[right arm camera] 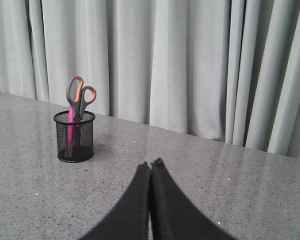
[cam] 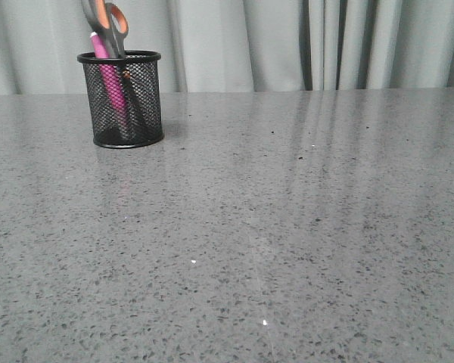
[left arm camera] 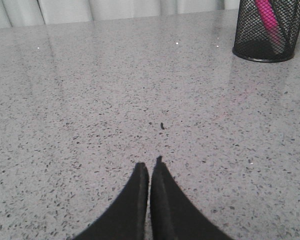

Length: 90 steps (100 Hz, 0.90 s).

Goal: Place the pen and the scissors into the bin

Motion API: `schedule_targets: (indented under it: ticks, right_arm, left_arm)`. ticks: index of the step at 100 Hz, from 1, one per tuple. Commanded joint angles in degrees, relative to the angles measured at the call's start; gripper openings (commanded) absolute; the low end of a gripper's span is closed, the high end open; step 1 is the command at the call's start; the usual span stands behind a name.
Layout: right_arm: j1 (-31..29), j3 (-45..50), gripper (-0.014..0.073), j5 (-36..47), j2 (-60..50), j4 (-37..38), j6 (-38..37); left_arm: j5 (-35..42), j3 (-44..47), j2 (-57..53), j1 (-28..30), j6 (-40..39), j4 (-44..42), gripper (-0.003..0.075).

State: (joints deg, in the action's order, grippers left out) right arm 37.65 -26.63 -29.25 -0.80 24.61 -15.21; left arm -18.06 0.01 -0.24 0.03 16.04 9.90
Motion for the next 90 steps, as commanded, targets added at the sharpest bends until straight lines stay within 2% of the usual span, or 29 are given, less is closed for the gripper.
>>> schedule_targets:
  ticks: [1, 17, 32, 43, 52, 61, 74, 90]
  right_arm:
    - [-0.43, -1.18, -0.0061, 3.84, 0.04, 1.44, 0.30]
    - [-3.56, 2.04, -0.0061, 2.34, 0.04, -0.11, -0.11]
    - [-12.38, 9.67, -0.0061, 5.46, 0.04, -4.47, -0.11]
    - [-20.02, 17.78, -0.0061, 11.71, 0.04, -11.65, 1.91]
    - [-25.31, 24.18, -0.0062, 21.34, 0.04, -18.75, 9.83]
    - [-29.65, 28.26, -0.0076, 27.95, -0.07, -20.89, 14.78]
    - [-33.30, 28.08, -0.0076, 21.73, -0.95, -20.89, 17.16]
    - [-33.93, 28.08, -0.0076, 12.22, -0.95, -20.89, 17.29]
  left_arm:
    - [4.14, 2.63, -1.86, 0.12, -0.40, 0.38, -0.0019]
    - [4.14, 2.63, -1.86, 0.12, -0.40, 0.38, -0.0019]
    - [4.14, 2.63, -1.86, 0.12, -0.40, 0.38, -0.0019]
    - [4.14, 2.63, -1.86, 0.12, -0.40, 0.38, -0.0019]
    - [4.14, 2.63, -1.86, 0.12, -0.40, 0.38, -0.0019]
    - [4.14, 2.63, -1.86, 0.12, -0.40, 0.38, -0.0019]
    - [4.14, 2.63, -1.86, 0.12, -0.40, 0.38, -0.0019]
    - [4.14, 2.63, -1.86, 0.12, -0.40, 0.38, -0.0019]
